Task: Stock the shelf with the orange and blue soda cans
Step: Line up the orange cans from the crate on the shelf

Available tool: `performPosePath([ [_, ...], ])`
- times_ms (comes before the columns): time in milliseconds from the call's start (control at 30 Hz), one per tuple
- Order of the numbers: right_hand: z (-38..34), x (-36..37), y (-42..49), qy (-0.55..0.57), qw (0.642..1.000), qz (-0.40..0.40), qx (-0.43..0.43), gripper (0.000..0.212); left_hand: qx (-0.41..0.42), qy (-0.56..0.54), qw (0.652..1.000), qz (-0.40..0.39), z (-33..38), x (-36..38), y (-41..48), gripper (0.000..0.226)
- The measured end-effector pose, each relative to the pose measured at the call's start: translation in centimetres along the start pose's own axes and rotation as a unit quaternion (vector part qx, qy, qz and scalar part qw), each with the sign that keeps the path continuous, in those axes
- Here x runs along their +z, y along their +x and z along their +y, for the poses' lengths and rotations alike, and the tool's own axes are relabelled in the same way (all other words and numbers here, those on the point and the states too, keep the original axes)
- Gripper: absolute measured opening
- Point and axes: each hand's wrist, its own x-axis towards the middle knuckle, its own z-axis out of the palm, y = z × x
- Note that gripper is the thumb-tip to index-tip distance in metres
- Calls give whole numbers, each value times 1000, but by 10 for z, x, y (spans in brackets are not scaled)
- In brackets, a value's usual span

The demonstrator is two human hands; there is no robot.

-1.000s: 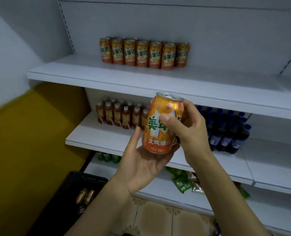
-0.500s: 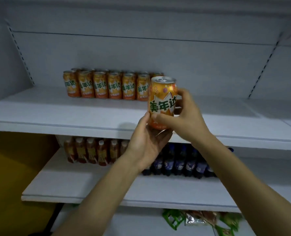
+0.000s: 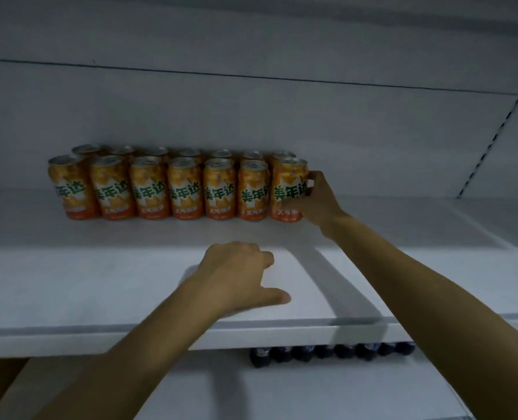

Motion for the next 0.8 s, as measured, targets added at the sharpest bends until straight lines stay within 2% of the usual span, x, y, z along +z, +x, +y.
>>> performPosePath([
  [267, 32, 8, 23, -6, 1000, 9, -18, 80, 26, 35, 999, -24, -4, -2, 13, 63],
  [433, 43, 10, 17, -97, 994, 34, -41, 85, 34, 38, 998, -29, -4, -2, 17, 64],
  [567, 43, 15, 15, -127, 990, 54, -37, 80, 37, 42, 998, -29, -3, -1, 19, 64],
  [800, 34, 20, 21, -140, 989, 53, -2, 81, 28, -15, 999, -21, -5, 4, 14, 66],
])
